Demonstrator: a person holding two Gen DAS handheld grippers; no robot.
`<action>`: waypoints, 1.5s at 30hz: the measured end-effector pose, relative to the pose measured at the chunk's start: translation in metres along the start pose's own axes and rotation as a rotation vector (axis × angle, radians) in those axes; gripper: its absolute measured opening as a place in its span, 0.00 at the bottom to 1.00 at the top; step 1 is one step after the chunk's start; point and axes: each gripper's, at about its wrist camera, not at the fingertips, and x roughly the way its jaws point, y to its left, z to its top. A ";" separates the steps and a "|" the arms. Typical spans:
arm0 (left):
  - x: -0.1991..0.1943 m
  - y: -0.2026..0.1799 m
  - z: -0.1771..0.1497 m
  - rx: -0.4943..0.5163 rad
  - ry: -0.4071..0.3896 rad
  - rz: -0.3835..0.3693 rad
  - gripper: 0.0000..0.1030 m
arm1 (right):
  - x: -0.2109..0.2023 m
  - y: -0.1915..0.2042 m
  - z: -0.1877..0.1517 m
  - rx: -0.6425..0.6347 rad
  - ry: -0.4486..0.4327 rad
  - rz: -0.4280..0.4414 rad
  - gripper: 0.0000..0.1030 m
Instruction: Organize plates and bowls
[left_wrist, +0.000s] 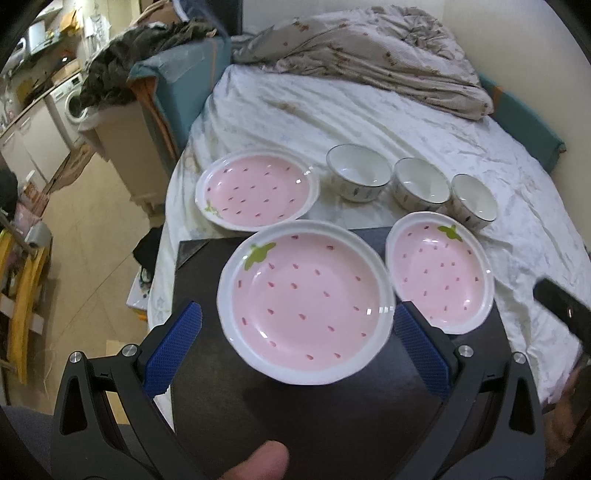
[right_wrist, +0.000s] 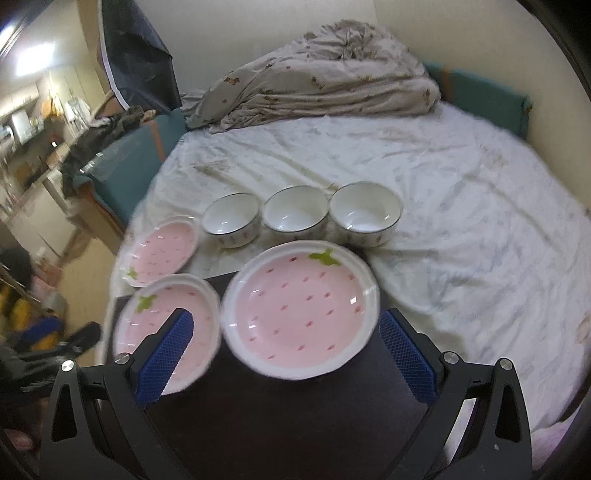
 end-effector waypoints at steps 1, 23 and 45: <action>0.004 0.003 0.002 -0.007 0.016 0.012 1.00 | 0.003 -0.001 0.000 0.016 0.026 0.026 1.00; 0.124 0.101 -0.001 -0.283 0.393 0.062 0.94 | 0.110 0.002 -0.067 0.231 0.463 0.189 0.89; 0.146 0.089 -0.011 -0.247 0.433 -0.019 0.23 | 0.161 0.042 -0.064 0.269 0.501 0.279 0.31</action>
